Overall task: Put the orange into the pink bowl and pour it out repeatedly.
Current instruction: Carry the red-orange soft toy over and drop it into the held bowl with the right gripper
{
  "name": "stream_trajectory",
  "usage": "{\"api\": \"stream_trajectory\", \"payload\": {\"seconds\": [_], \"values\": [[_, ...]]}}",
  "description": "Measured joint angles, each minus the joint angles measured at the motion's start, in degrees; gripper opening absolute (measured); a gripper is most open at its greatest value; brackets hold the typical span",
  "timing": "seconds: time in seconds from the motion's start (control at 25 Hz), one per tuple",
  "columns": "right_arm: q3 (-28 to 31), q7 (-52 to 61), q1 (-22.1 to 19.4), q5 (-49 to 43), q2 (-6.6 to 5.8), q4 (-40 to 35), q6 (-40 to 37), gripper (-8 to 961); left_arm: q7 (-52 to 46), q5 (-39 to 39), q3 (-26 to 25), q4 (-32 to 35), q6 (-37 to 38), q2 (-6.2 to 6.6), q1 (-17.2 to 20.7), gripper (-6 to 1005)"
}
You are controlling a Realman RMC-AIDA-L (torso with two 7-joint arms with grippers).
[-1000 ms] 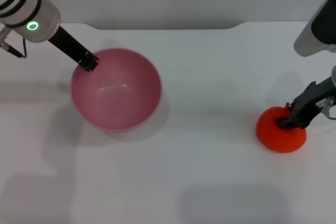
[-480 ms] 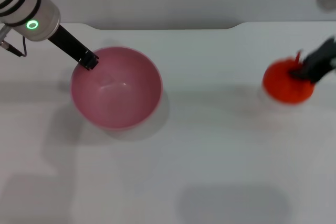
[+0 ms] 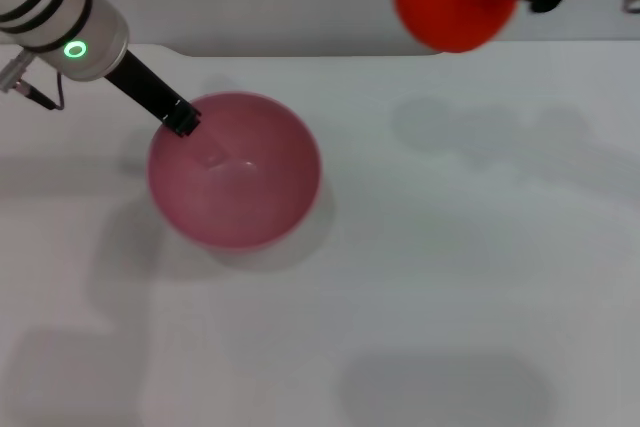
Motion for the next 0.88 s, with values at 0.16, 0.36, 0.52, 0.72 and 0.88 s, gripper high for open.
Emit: {"api": "stream_trajectory", "payload": {"seconds": [0.16, 0.36, 0.52, 0.72, 0.88], "values": [[-2.9, -2.5, -0.2, 5.2, 0.14, 1.5, -0.4, 62, -0.1, -0.1, 0.1, 0.0, 0.0, -0.14, -0.4, 46], [-7.6, -4.7, 1.0, 7.0, 0.08, 8.0, 1.2, 62, -0.9, -2.3, 2.1, -0.2, 0.3, -0.63, -2.0, 46], [-11.4, -7.2, 1.5, 7.8, -0.09, 12.3, 3.9, 61, -0.9, -3.9, 2.6, -0.5, 0.3, -0.65, -2.3, 46], [-15.5, -8.2, 1.8, 8.0, -0.15, 14.9, 6.3, 61, -0.9, -5.3, 3.1, -0.8, 0.4, -0.66, -2.5, 45], [-17.0, -8.6, 2.9, 8.0, -0.26, 17.2, 6.7, 65, -0.9, -5.6, 3.3, -0.8, 0.4, -0.67, -2.5, 45]]}}
